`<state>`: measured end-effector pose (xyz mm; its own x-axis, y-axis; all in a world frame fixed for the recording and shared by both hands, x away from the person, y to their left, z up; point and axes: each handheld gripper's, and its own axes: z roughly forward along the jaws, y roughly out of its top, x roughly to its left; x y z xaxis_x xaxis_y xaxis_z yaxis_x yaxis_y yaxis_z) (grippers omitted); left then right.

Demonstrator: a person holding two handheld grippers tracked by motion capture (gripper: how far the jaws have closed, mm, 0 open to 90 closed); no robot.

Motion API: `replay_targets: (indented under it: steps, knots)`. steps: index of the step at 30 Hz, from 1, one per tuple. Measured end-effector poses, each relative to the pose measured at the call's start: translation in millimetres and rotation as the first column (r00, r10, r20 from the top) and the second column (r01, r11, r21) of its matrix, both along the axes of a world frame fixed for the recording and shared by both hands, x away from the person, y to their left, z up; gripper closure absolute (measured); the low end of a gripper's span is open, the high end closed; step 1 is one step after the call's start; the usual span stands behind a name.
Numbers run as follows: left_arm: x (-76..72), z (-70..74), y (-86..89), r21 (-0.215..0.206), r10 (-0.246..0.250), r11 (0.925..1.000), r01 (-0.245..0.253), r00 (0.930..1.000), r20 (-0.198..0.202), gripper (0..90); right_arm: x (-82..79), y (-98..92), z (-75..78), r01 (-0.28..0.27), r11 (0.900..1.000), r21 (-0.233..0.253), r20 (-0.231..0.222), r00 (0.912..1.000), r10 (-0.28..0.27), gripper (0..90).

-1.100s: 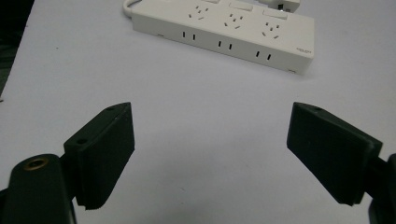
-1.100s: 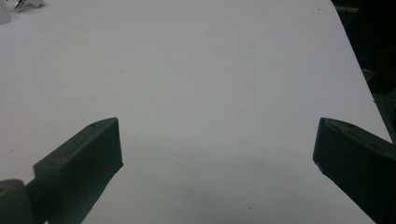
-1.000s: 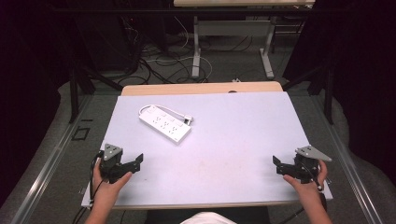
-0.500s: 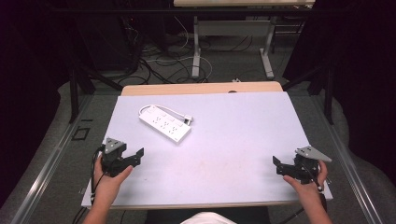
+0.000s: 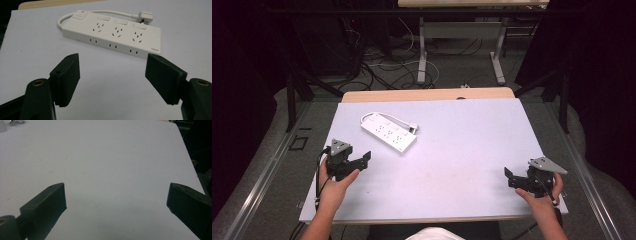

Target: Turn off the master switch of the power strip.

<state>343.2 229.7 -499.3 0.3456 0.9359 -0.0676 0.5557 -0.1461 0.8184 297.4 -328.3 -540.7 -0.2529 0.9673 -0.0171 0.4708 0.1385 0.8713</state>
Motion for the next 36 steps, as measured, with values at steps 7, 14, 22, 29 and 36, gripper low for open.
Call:
replay_targets:
  steps: [7,14,22,29,36]
  knots:
    - [8.5,7.4,-4.5,0.007,-0.005,1.0,0.005,1.0,0.0,32.5,0.3,0.4,-0.5,-0.002,1.0,0.002,0.001,1.0,0.002,1.9]
    - [20.0,11.5,-9.1,0.022,-0.019,0.9996,0.02,0.9995,-0.027,36.3,0.1,0.1,-0.2,-0.001,1.0,-0.001,0.0,1.0,0.001,1.8]
    - [32.0,15.0,-15.1,-0.011,-0.031,0.9995,0.031,0.9983,-0.05,41.3,0.1,-0.2,-0.2,-0.001,1.0,-0.005,-0.006,1.0,0.001,1.8]
    - [40.1,21.6,-22.9,-0.025,-0.067,0.9975,0.066,0.9964,-0.052,45.0,0.5,-2.0,-0.3,0.001,1.0,-0.016,0.004,1.0,-0.001,1.8]
    - [47.4,23.8,-30.8,-0.03,-0.077,0.9967,0.076,0.9953,-0.058,48.8,0.3,-1.9,-0.1,-0.004,1.0,-0.02,-0.004,1.0,0.004,1.8]
